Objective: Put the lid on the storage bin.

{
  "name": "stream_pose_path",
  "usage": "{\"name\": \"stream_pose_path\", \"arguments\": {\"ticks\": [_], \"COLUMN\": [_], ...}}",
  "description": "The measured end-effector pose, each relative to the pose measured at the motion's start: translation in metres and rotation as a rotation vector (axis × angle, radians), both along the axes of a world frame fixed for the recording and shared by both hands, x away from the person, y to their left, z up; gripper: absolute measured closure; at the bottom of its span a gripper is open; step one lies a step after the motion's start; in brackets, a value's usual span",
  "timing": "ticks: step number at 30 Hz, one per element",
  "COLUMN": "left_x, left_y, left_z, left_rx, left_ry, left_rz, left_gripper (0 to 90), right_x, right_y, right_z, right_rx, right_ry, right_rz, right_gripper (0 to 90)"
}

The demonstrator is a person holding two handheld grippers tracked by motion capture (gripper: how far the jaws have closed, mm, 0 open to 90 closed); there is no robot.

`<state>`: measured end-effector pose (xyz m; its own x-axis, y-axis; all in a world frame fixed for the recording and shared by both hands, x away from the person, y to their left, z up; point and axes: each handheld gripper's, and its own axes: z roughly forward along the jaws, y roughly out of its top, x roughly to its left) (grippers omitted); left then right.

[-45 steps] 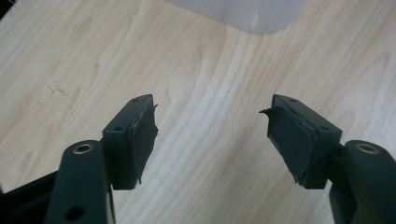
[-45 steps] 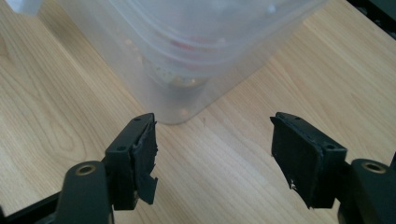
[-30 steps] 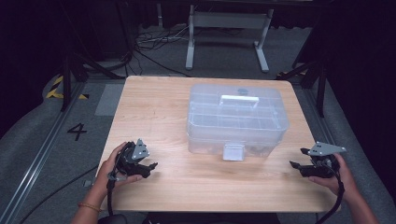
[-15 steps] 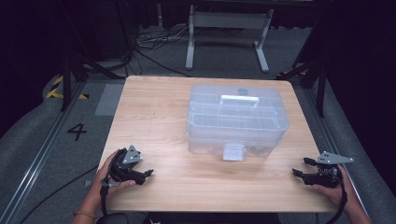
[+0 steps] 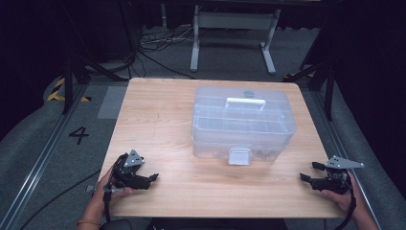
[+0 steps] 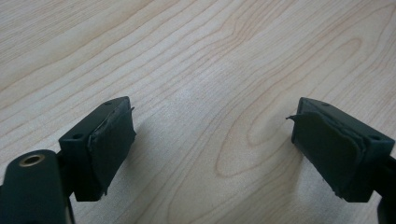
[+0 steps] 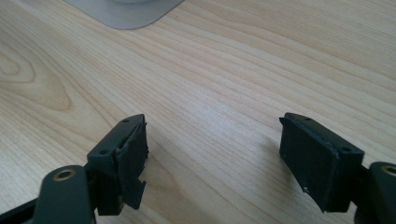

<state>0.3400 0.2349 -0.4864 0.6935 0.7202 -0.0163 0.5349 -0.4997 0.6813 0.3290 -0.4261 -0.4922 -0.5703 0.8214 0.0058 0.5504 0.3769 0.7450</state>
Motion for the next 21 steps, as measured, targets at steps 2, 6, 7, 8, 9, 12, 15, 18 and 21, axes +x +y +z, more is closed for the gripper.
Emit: {"name": "stream_pose_path", "arguments": {"ticks": [2,6,7,8,9,12,15,18,21], "left_x": [0.0001,0.0002,0.0002,0.0002,0.0003,0.0003,0.0003,0.0004,0.0004], "left_y": [-0.0004,-0.0005,-0.0005,-0.0005,-0.0004,-0.0005,-0.0006,-0.0004,-0.0005], "left_z": [0.0001,0.0001,0.0001,0.0001,0.0002,0.0001,0.0,0.0002,0.0001], "left_rx": [0.004,0.004,0.004,0.004,0.005,0.005,0.002,0.006,0.005], "left_ry": [-0.004,-0.003,-0.003,-0.003,-0.003,-0.003,-0.001,-0.004,-0.004], "left_rz": [0.002,0.003,0.003,0.003,0.003,0.003,0.004,0.003,0.004], "left_gripper": [13.3,13.0,13.0,13.0,13.0,13.0,12.9,12.9,12.8], "right_x": [0.0,0.0,0.0,0.0,0.0,0.0,0.0,0.0003,0.0002], "right_y": [0.0,0.0,0.0,0.0,0.0,0.0,0.0,0.0005,0.0005], "right_z": [0.0,0.0,0.0,0.0,0.0,0.0,-0.0001,-0.0001,0.0], "right_rx": [0.0,0.0,0.0,0.0,0.0,0.0,0.0,0.001,-0.001], "right_ry": [0.0,0.0,0.0,0.0,0.0,0.0,0.0,0.0,-0.001], "right_rz": [0.0,0.0,0.0,0.0,0.0,0.0,0.0,-0.006,-0.006], "right_gripper": [23.8,23.8,23.8,23.8,23.8,23.8,23.7,23.6,23.5]}}
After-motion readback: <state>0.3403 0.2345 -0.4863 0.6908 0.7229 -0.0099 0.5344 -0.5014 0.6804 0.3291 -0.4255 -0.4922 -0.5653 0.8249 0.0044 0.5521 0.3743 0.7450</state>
